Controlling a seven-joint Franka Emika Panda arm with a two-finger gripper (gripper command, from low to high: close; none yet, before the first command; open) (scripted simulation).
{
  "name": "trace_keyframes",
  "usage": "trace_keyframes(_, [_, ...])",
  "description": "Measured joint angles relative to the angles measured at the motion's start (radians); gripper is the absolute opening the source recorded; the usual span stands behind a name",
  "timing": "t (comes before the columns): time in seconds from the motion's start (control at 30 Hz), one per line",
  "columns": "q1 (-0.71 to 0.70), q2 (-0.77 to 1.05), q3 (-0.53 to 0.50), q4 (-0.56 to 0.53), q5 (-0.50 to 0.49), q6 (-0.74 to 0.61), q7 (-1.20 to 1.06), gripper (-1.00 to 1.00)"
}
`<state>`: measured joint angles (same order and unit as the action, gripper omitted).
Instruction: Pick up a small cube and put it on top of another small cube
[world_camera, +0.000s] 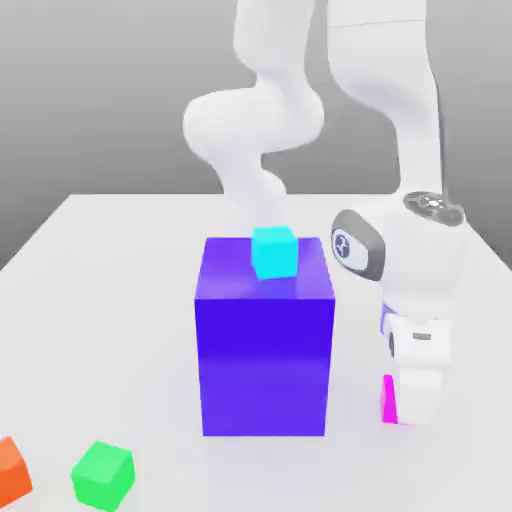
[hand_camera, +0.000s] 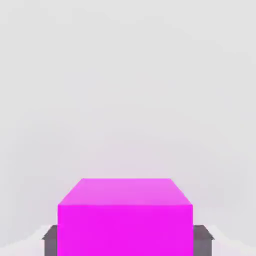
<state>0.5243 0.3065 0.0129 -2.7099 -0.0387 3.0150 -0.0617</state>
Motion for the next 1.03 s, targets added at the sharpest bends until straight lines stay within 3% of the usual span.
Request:
trace_keyframes(0.1, [0.000, -0.017, 0.000, -0.003, -0.002, -0.013, 0.001, -1.00])
trace_keyframes(0.3, [-0.013, -0.208, 0.016, -0.024, 0.051, -0.168, -0.026, -1.00])
trace_keyframes(0.5, [-0.238, -0.202, -0.123, 0.156, 0.189, -0.296, -0.053, -1.00])
trace_keyframes(0.77, [-0.459, -0.148, -0.333, 0.279, 0.190, -0.413, -0.045, -1.00])
trace_keyframes(0.9, [-0.537, -0.007, -0.336, 0.310, 0.254, -0.338, -0.100, -1.00])
trace_keyframes(0.93, [-0.552, 0.023, -0.322, 0.313, 0.275, -0.314, -0.115, 1.00])
trace_keyframes(1.03, [-0.552, 0.023, -0.322, 0.313, 0.275, -0.314, -0.115, 1.00])
